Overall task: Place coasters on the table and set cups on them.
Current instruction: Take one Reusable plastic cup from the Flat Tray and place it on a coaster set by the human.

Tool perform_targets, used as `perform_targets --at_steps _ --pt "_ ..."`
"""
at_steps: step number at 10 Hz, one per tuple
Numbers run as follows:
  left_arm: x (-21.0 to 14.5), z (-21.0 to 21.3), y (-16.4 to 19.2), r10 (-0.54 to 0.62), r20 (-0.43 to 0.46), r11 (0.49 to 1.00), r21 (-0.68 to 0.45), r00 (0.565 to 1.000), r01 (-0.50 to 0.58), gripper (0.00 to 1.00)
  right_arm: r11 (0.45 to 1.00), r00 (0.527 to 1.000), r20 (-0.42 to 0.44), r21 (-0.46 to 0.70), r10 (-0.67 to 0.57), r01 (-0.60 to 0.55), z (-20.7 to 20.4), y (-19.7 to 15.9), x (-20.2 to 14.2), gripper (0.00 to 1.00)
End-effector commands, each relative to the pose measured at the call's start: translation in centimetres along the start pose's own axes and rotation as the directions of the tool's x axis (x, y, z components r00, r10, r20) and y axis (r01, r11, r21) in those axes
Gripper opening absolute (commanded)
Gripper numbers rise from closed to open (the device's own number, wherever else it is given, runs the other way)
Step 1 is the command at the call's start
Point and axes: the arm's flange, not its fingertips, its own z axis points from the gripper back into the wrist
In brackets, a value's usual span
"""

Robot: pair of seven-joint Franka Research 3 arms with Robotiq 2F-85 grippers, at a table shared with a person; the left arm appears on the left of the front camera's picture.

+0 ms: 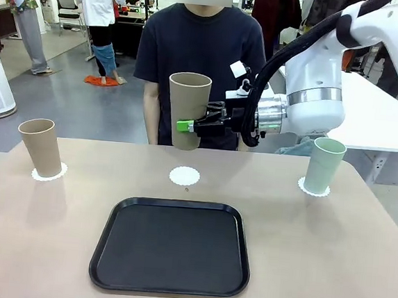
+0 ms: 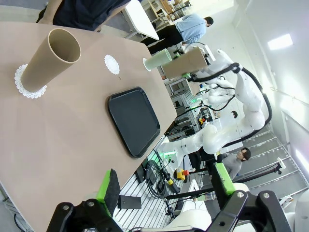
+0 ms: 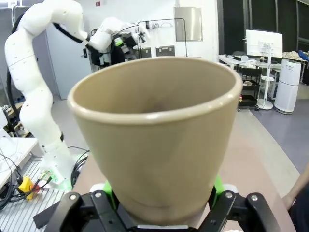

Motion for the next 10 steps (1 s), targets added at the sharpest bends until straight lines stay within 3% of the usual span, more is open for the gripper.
perform_targets --at_steps 1,5,10 --pt "0.0 0.2 -0.2 0.008 0.006 1.0 0.006 1.0 -0.008 1.0 0.999 0.998 0.048 0.034 0.039 -0.04 -1.6 -4.9 -0.5 0.83" --pt "0.0 0.2 -0.2 0.008 0.006 1.0 0.006 1.0 -0.008 1.0 0.995 0.998 0.02 0.082 0.054 -0.056 -4.0 -10.1 -3.4 0.83" --pt "0.0 0.2 -0.2 0.008 0.006 1.0 0.006 1.0 -0.008 1.0 0.996 0.999 0.024 0.072 0.045 -0.047 -4.0 -9.6 -4.0 0.83"
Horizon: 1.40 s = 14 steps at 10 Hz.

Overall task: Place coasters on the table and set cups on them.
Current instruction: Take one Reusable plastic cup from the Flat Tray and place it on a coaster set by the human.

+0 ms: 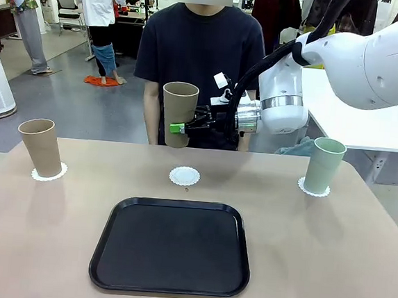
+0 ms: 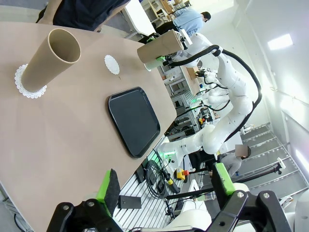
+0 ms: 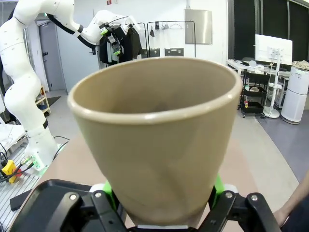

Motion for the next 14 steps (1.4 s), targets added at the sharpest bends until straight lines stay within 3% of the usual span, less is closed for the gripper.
perform_targets --at_steps 1,3,6,9,11,14 --pt "0.0 0.2 -0.2 0.008 0.006 1.0 0.006 1.0 -0.008 1.0 1.0 1.0 0.007 -0.003 -0.007 0.007 0.0 0.3 0.0 0.83" --pt "0.0 0.2 -0.2 0.008 0.006 1.0 0.006 1.0 -0.008 1.0 1.0 1.0 0.0 0.0 0.0 0.0 0.0 0.0 0.0 0.83" --pt "0.0 0.2 -0.2 0.008 0.006 1.0 0.006 1.0 -0.008 1.0 0.989 1.0 0.004 0.142 0.031 -0.031 0.8 -4.0 -2.5 0.83" --pt "0.0 0.2 -0.2 0.008 0.006 1.0 0.006 1.0 -0.008 1.0 0.977 0.999 -0.005 0.209 0.039 -0.037 -0.4 -6.6 -5.4 0.83" --pt "0.0 0.2 -0.2 0.008 0.006 1.0 0.006 1.0 -0.008 1.0 0.96 0.999 -0.021 0.278 0.049 -0.041 -1.0 -6.5 -7.1 0.83" --pt "0.0 0.2 -0.2 0.008 0.006 1.0 0.006 1.0 -0.008 1.0 0.956 0.998 -0.05 0.292 0.027 -0.011 -0.7 -6.5 -9.0 0.83"
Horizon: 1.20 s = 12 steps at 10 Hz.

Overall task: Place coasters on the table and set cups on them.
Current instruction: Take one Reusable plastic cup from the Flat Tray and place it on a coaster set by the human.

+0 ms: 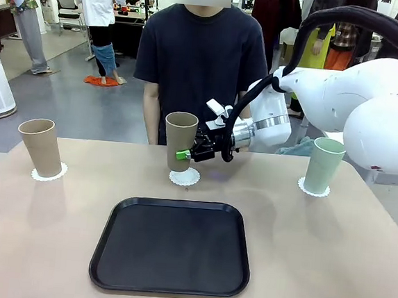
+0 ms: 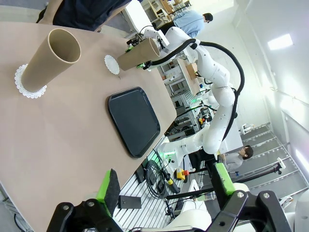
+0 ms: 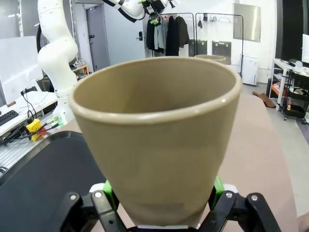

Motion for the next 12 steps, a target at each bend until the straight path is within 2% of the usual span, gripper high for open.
perform_targets --at_steps 1,4,12 --pt "0.0 0.2 -0.2 0.008 0.006 1.0 0.006 1.0 -0.008 1.0 0.999 0.999 -0.03 0.029 -0.015 0.015 0.4 -0.7 -0.3 0.83" --pt "0.0 0.2 -0.2 0.008 0.006 1.0 0.006 1.0 -0.008 1.0 1.0 0.997 -0.077 -0.011 -0.011 0.011 0.9 -1.3 -1.3 0.83" --pt "0.0 0.2 -0.2 0.008 0.006 1.0 0.006 1.0 -0.008 1.0 0.997 0.997 -0.059 -0.058 -0.055 0.052 1.8 -2.9 -3.0 0.83"
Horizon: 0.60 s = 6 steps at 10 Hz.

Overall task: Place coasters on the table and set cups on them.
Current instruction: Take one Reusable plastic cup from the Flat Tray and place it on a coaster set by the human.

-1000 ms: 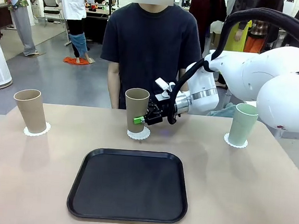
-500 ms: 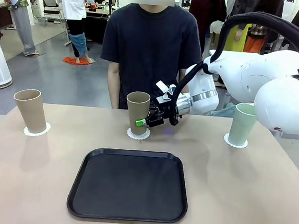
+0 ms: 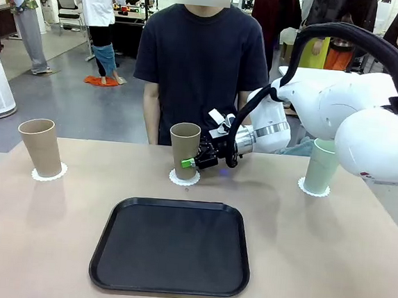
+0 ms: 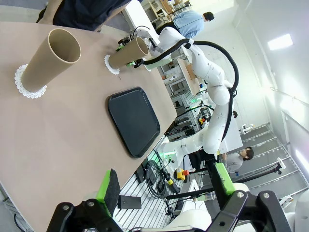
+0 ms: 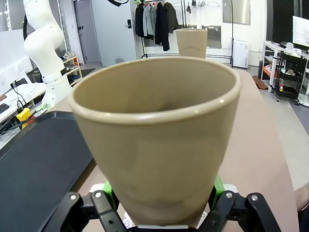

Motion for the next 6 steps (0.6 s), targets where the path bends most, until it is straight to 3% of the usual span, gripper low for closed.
perform_targets --at_steps 1,6 --pt "0.04 0.16 -0.2 0.008 0.006 1.0 0.006 1.0 -0.008 1.0 1.0 1.0 0.014 -0.001 -0.028 0.028 0.11 -0.92 0.39 0.83" --pt "0.04 0.16 -0.2 0.008 0.006 1.0 0.006 1.0 -0.008 1.0 0.999 0.999 0.035 0.019 -0.042 0.041 -0.33 -0.53 0.3 0.83"
